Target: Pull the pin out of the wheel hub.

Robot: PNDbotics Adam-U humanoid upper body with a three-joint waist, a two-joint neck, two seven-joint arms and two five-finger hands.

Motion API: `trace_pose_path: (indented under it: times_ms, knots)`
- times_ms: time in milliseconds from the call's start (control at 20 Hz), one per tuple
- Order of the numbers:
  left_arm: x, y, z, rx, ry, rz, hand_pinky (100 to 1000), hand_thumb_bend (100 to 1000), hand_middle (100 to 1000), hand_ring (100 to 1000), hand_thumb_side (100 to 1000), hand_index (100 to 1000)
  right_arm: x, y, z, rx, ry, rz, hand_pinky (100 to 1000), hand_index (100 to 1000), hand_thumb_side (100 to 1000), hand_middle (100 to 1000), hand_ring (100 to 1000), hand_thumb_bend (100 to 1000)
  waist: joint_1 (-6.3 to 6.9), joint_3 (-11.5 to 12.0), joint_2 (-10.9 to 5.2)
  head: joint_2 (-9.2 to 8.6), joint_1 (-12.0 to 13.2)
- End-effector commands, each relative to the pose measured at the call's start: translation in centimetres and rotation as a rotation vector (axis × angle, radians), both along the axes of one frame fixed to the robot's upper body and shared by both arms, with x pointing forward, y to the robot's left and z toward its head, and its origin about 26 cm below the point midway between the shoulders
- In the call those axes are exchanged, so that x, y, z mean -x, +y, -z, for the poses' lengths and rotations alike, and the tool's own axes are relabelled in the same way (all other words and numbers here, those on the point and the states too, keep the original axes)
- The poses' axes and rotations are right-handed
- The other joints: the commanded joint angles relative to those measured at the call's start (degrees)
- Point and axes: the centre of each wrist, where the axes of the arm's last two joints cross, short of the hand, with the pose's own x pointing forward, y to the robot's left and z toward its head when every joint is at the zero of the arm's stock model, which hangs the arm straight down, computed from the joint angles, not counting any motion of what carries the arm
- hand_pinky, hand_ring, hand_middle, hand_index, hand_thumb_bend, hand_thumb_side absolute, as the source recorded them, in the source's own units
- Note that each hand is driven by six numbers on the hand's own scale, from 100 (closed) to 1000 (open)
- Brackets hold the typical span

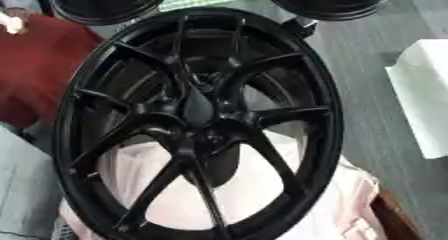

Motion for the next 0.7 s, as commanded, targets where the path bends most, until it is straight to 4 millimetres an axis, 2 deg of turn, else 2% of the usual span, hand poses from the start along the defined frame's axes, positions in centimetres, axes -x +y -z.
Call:
trace_pose_path:
  times_ms: [50, 200, 400, 600, 700]
  knots:
    - [0.69, 1.08, -0.89, -0.029, 0.081, -0.02, 904, 643, 829, 856, 404, 893, 0.84, -0.56, -1.56, 0.011, -0.038, 0.02, 843, 725, 544, 653, 700, 100, -0.12, -0.15, -1.39, -0.76, 0.25]
    - [0.73, 1.36, -0.88, -0.023, 0.129, -0.02, 917, 707, 837, 865, 568, 923, 0.81, -0.51, -1.53, 0.01, -0.038, 0.016, 843, 725, 546, 653, 700, 100, -0.14, -0.25, -1.33, -0.76, 0.32]
    - [0.79, 1.53, -1.17, -0.027, 0.112, -0.049, 914, 666, 837, 864, 498, 916, 0.8, -0.58, -1.44, 0.007, -0.036, 0.019, 843, 725, 548, 653, 699, 100, -0.16, -0.25, -1.27, -0.61, 0.46]
    - [0.76, 1.44, -1.3, -0.014, 0.074, -0.048, 901, 626, 826, 853, 499, 906, 0.79, -0.7, -1.31, 0.002, -0.035, 0.022, 844, 725, 551, 653, 699, 100, -0.23, -0.23, -1.21, -0.55, 0.47]
    - [0.78, 1.29, -1.53, 0.004, 0.037, -0.046, 866, 525, 797, 824, 535, 869, 0.8, -0.73, -1.29, -0.001, -0.036, 0.022, 843, 725, 550, 653, 699, 100, -0.29, -0.2, -1.23, -0.52, 0.48]
